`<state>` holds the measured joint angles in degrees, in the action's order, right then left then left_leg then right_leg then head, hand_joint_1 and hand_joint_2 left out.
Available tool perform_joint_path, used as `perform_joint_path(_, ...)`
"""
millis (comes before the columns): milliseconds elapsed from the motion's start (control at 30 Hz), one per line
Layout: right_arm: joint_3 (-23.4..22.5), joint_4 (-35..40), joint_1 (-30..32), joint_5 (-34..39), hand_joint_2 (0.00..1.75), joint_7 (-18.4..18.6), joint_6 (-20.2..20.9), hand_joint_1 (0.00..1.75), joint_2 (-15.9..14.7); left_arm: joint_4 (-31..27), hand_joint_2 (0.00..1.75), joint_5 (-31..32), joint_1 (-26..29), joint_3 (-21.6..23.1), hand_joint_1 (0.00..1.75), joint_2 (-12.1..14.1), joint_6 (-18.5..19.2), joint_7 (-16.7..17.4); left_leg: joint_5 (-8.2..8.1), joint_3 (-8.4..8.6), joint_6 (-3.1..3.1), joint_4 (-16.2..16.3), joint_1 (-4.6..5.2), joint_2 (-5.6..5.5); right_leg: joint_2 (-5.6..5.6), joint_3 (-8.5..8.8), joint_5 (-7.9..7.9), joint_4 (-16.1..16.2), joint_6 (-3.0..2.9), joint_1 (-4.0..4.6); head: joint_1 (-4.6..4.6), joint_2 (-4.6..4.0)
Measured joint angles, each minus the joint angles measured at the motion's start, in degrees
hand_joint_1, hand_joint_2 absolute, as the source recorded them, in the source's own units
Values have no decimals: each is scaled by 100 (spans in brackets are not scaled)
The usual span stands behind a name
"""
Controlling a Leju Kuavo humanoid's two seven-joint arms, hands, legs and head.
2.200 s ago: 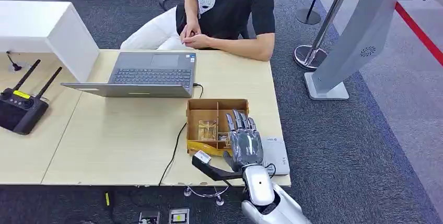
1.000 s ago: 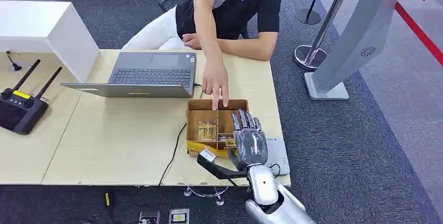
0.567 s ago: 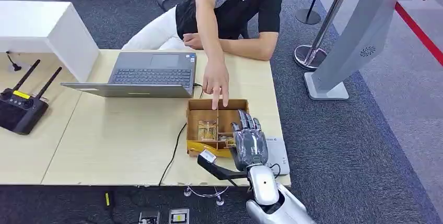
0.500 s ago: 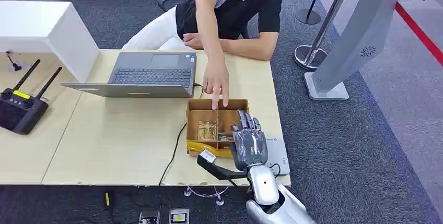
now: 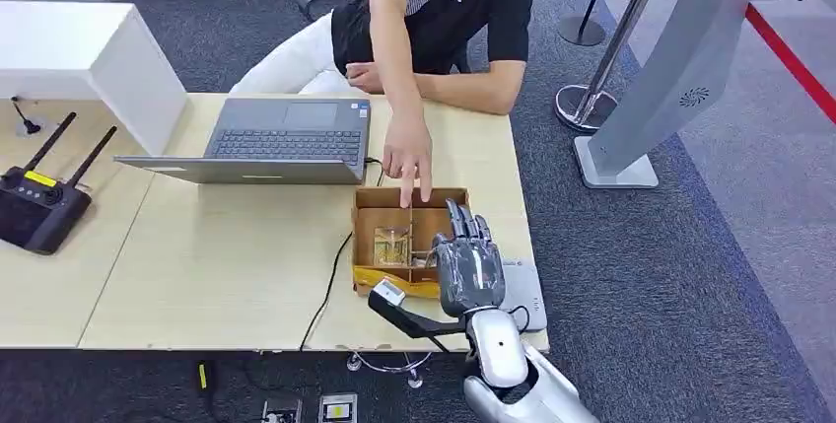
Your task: Pass the card to the sensor for recognition and then transmit it.
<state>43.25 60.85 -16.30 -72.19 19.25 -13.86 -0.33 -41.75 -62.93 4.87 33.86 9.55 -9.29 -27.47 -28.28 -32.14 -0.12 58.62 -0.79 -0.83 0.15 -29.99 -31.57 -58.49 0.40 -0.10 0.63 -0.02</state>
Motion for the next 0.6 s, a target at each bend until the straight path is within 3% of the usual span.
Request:
perform_joint_path(367, -20, 1113, 4, -109, 175, -175, -57, 175, -87, -4, 175, -214, -17, 212, 0, 33, -33, -149, 0, 2, 0, 0, 0, 3, 0, 0, 0, 0, 0, 0, -2, 0)
perform_joint_path(600, -68, 1606, -141, 135, 175, -391, 135, 175, -81, 0, 175, -260, -102, 360, 0, 41, 2, -192, 0, 1, 0, 0, 0, 2, 0, 1, 0, 0, 0, 0, -2, 0)
